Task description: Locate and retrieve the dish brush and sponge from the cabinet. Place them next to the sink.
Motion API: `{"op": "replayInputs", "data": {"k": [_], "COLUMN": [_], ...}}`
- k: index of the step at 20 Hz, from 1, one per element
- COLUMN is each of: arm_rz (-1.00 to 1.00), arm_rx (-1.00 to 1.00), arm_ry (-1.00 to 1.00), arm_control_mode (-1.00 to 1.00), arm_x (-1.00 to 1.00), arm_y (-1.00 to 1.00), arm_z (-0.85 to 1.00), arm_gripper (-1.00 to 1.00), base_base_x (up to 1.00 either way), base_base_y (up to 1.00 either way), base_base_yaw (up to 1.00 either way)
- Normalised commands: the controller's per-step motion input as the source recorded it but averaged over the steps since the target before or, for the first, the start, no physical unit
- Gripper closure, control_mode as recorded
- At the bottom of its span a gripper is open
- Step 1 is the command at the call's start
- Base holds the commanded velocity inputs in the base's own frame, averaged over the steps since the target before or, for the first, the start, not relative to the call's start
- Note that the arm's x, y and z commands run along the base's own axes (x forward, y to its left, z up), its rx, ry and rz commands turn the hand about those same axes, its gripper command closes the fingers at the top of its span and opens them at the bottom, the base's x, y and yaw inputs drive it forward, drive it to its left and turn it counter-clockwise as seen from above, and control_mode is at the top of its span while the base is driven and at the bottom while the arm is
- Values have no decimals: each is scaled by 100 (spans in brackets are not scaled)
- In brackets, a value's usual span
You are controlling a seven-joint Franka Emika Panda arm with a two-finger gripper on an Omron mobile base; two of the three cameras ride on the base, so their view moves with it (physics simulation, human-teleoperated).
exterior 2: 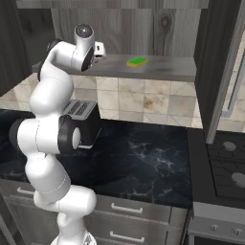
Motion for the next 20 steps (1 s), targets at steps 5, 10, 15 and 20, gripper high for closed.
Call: {"op": "replayInputs", "data": {"k": [5, 10, 15, 20], "arm_rz": [0, 1, 0, -1], "arm_rx": [0, 0, 0, 0], "arm_ry": [0, 1, 1, 0], "arm_control_mode": [-100, -100, -100, -100], "arm_x": [0, 0, 0, -12], "arm_y": [0, 0, 0, 0], "arm_z": [-7, -6, 0, 0], "arm_gripper": [-100, 100, 100, 100], "base_base_x": [0, 0, 0, 0], "base_base_y": [0, 0, 0, 0], "base_base_yaw": [0, 0, 0, 0]}}
